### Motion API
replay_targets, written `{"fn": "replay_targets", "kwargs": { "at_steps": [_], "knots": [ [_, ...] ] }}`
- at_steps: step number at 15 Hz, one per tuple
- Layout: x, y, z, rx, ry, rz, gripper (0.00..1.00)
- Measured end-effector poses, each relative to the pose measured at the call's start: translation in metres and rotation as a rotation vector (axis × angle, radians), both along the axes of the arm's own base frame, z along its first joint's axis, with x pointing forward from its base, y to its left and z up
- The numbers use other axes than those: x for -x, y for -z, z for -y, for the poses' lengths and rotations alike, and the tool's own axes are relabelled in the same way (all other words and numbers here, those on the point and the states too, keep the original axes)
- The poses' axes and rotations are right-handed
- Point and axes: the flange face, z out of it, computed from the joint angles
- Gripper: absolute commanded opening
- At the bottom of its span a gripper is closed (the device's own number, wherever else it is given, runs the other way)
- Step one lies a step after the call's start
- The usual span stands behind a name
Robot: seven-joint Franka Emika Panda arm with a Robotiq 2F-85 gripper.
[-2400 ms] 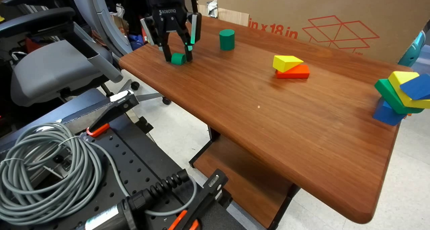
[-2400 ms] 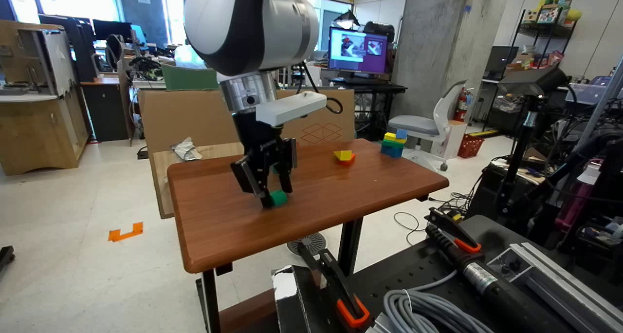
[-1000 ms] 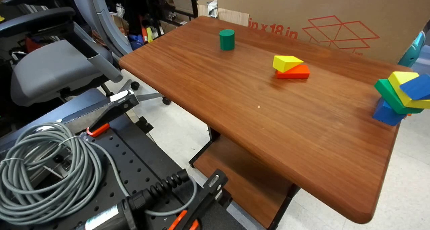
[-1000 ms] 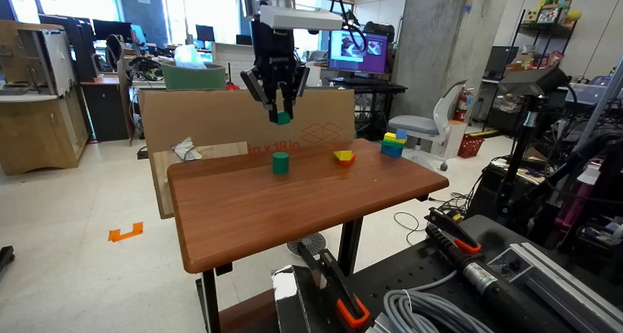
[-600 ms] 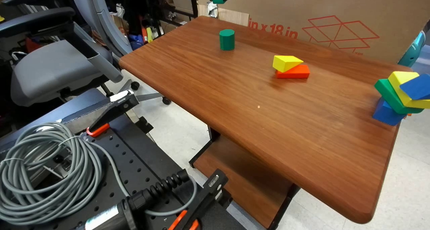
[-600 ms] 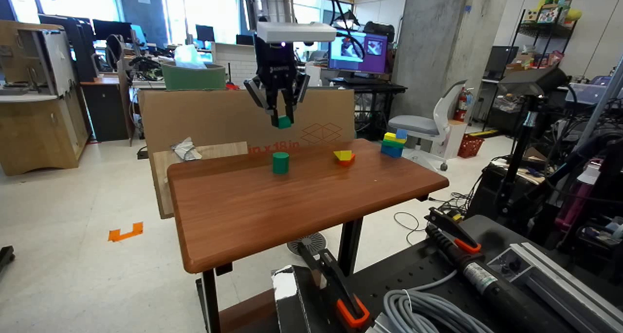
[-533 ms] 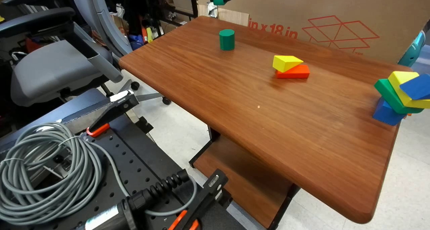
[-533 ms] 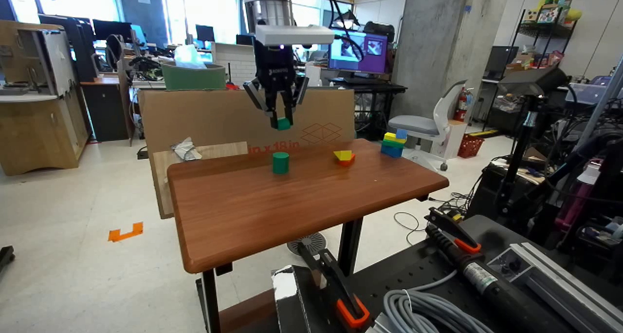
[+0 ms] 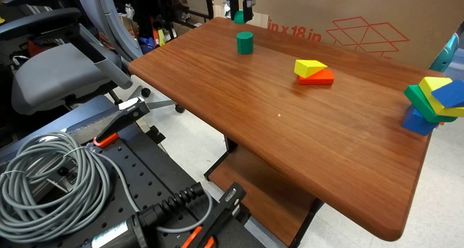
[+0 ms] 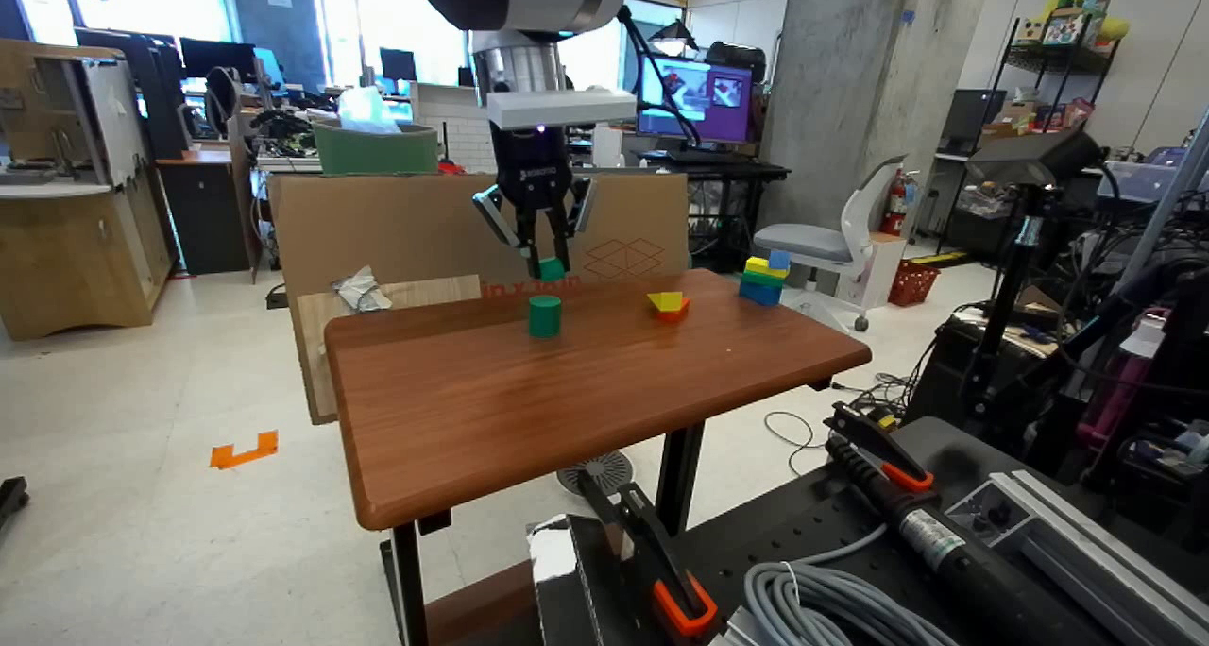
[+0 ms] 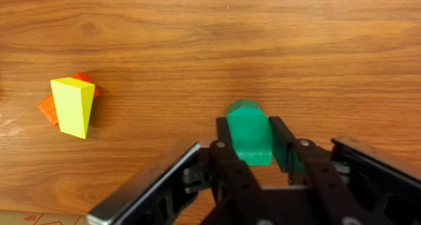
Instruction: Stack up the two green blocks
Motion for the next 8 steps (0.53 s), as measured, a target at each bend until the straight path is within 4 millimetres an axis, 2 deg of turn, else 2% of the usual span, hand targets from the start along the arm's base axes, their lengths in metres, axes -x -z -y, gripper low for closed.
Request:
{"fn": "replay_targets", "kwargs": {
  "at_steps": [8],
  "knots": [
    [-0.0045, 0.0099, 0.0015, 0.012, 0.039, -0.030, 0.08]
  ]
}}
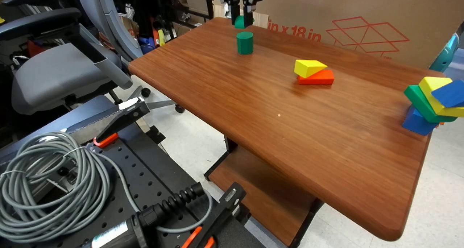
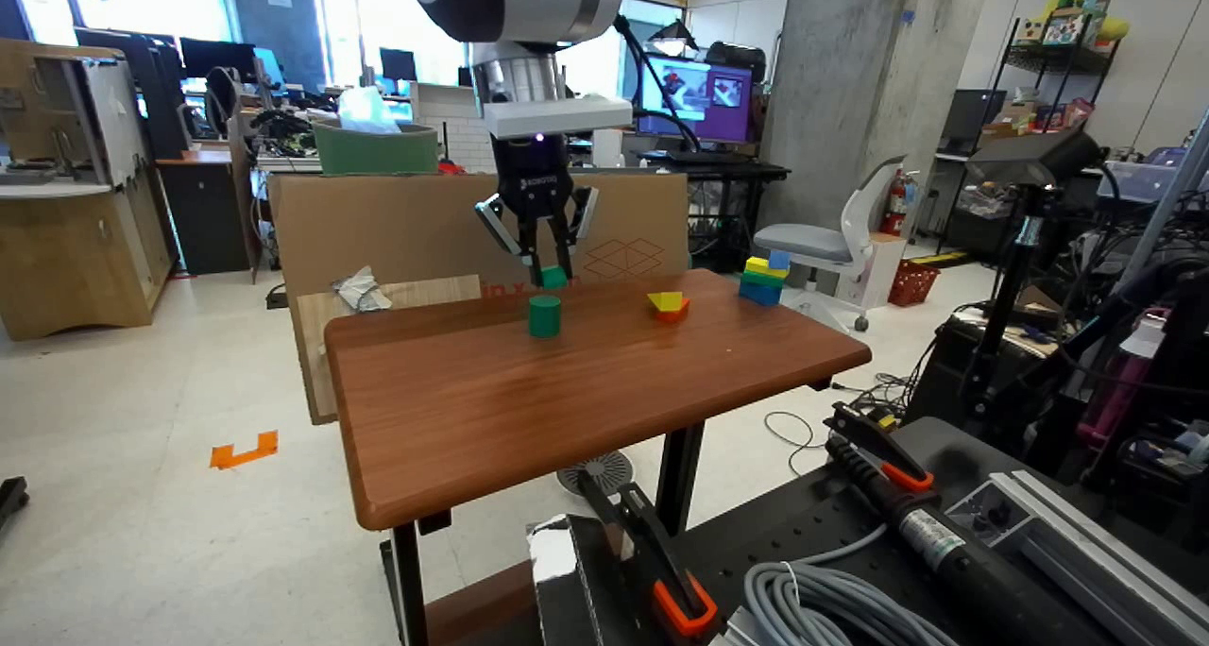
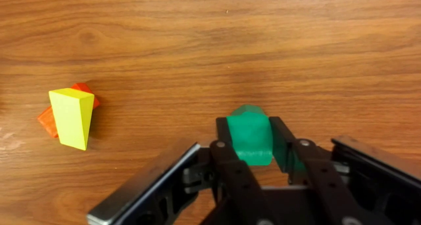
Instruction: Stack up the two green blocks
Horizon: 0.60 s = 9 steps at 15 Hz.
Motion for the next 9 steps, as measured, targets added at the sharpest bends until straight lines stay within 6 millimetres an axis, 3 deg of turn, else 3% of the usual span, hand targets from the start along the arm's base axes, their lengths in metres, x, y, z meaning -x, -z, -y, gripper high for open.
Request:
{"fn": "replay_targets", "kwargs": {
  "at_steps": [9],
  "knots": [
    [-0.011, 0.015, -0.001, -0.009, 0.039, -0.043, 0.08]
  ]
}}
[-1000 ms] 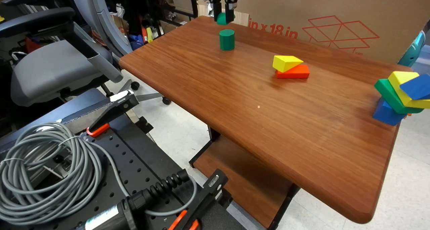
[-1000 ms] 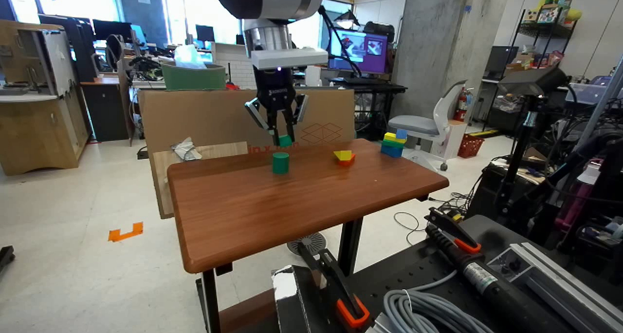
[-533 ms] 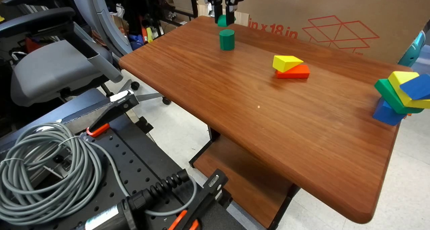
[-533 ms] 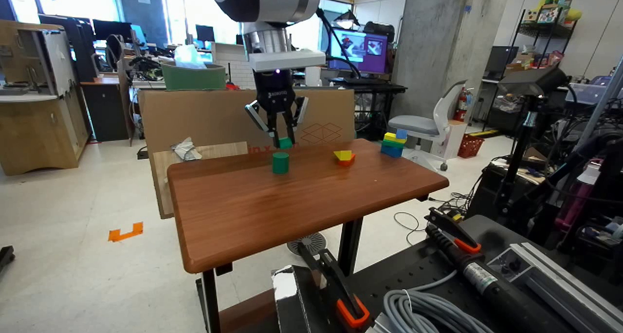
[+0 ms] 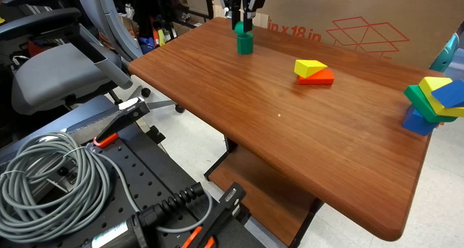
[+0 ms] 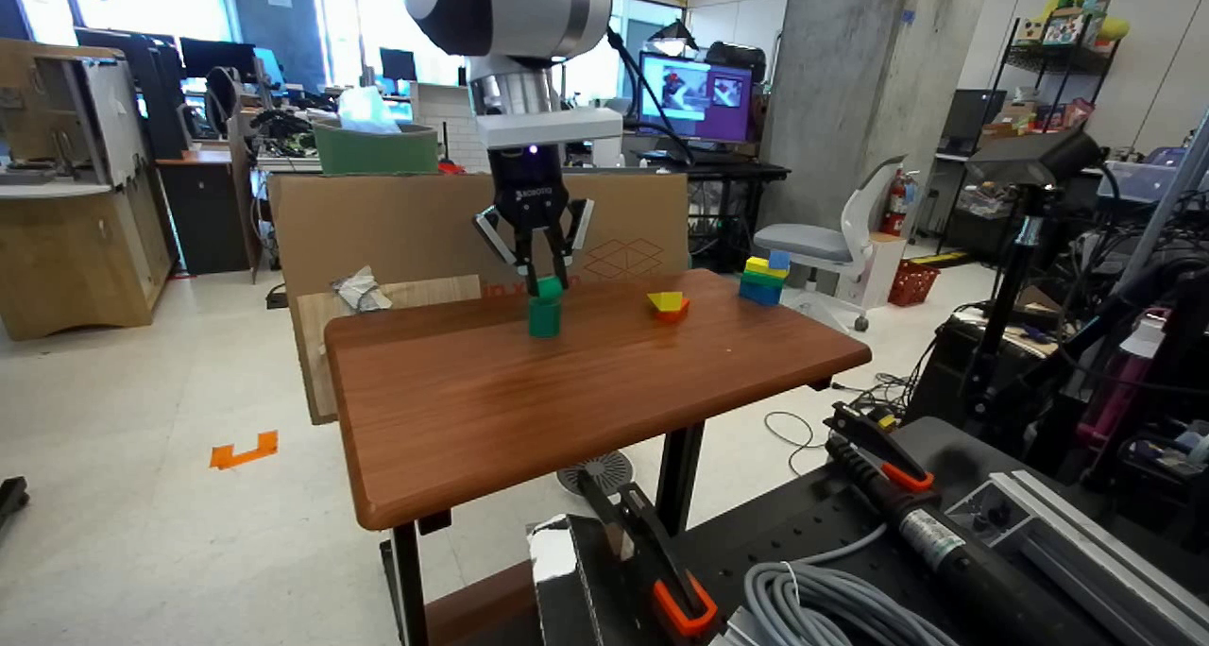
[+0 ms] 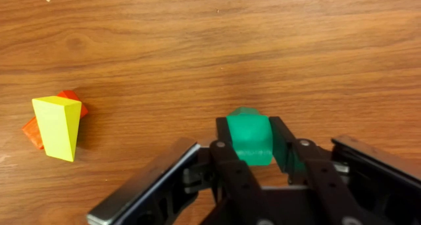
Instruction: Stack up the two green blocks
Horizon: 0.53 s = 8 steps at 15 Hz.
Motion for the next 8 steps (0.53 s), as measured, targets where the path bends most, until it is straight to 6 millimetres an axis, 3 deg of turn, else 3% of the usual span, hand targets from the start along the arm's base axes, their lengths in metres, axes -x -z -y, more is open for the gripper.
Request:
{"fn": "replay_targets", "kwargs": {
  "at_steps": [6, 7, 8],
  "knots": [
    [-0.0071, 0.0079, -0.0014, -0.003, 0.002, 0.001, 0.08],
    [-0.0076, 0.0088, -0.0015, -0.003, 0.002, 0.001, 0.58],
    [-0.0078, 0.0089, -0.0018, -0.002, 0.002, -0.001, 0.60]
  ]
}}
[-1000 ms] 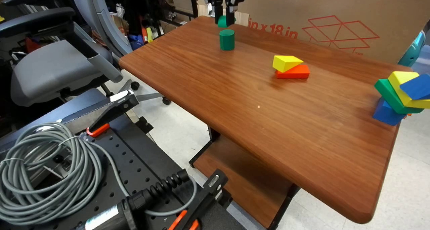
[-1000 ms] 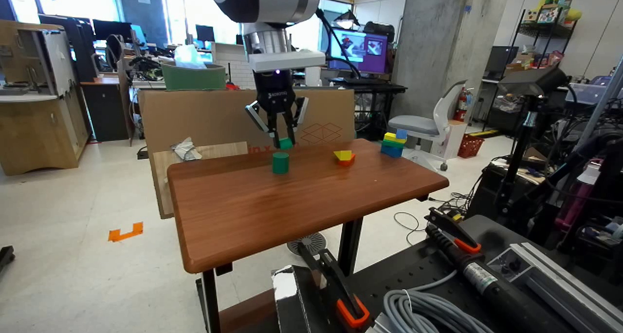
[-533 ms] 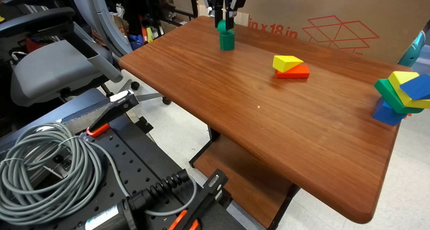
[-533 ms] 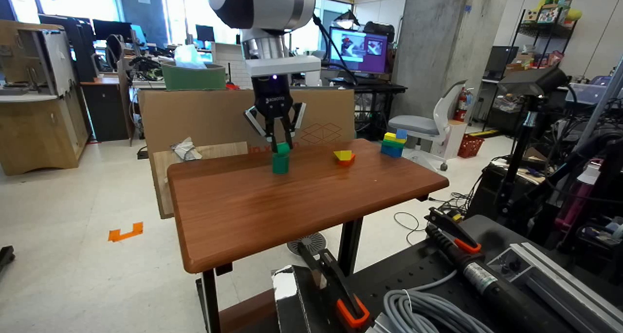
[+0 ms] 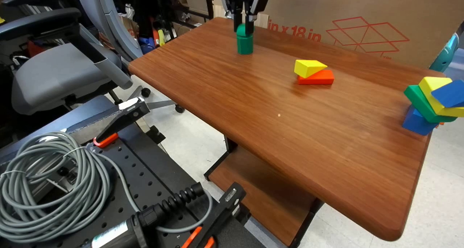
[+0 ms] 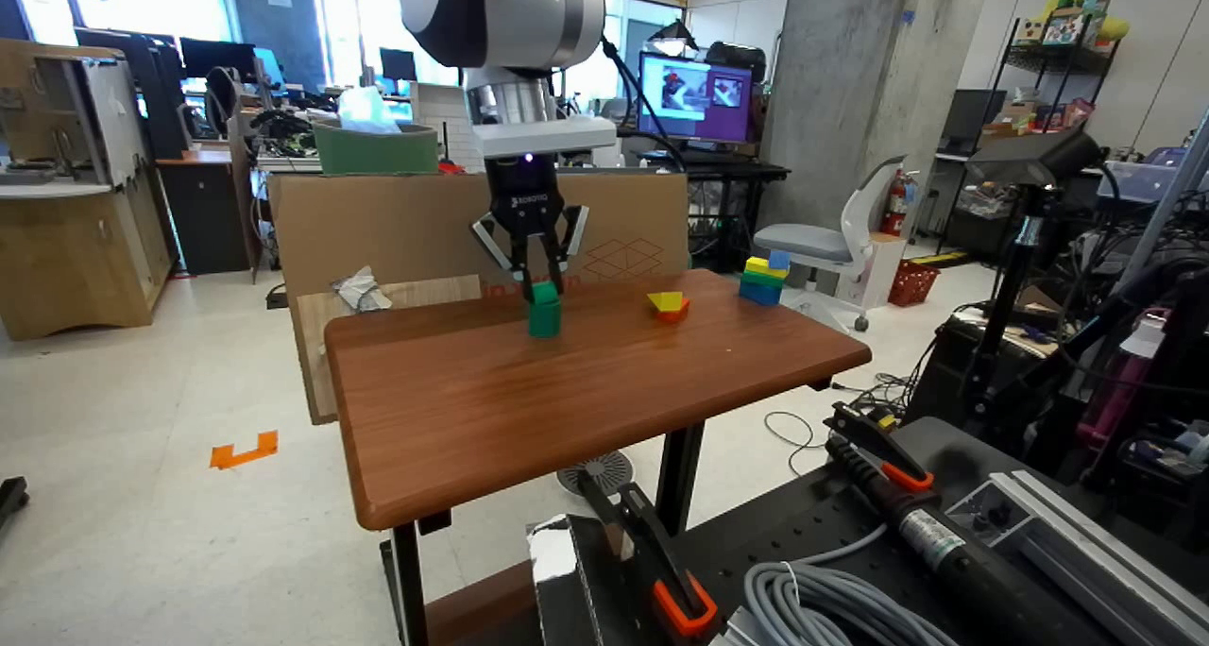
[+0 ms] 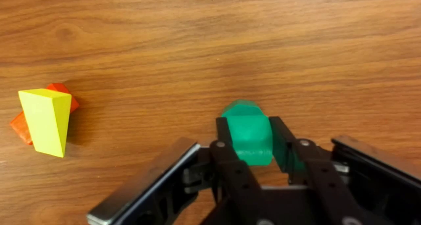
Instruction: Stack up the two green blocks
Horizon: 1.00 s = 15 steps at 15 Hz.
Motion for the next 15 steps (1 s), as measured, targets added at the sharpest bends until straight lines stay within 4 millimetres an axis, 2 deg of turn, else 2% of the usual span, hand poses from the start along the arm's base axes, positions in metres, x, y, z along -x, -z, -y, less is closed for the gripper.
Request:
{"fn": "replay_targets", "kwargs": {
  "at_steps": [5, 6, 8, 10, 15],
  "knots": [
    [0.001, 0.005, -0.005, 0.002, -0.006, -0.009, 0.96],
    [0.001, 0.004, -0.008, 0.001, -0.011, -0.008, 1.00],
    [0.004, -0.002, -0.018, -0.005, -0.025, -0.002, 1.00],
    [0.010, -0.017, -0.029, -0.011, -0.042, 0.008, 1.00],
    [0.040, -0.078, -0.038, -0.022, -0.030, 0.064, 1.00]
  ]
}}
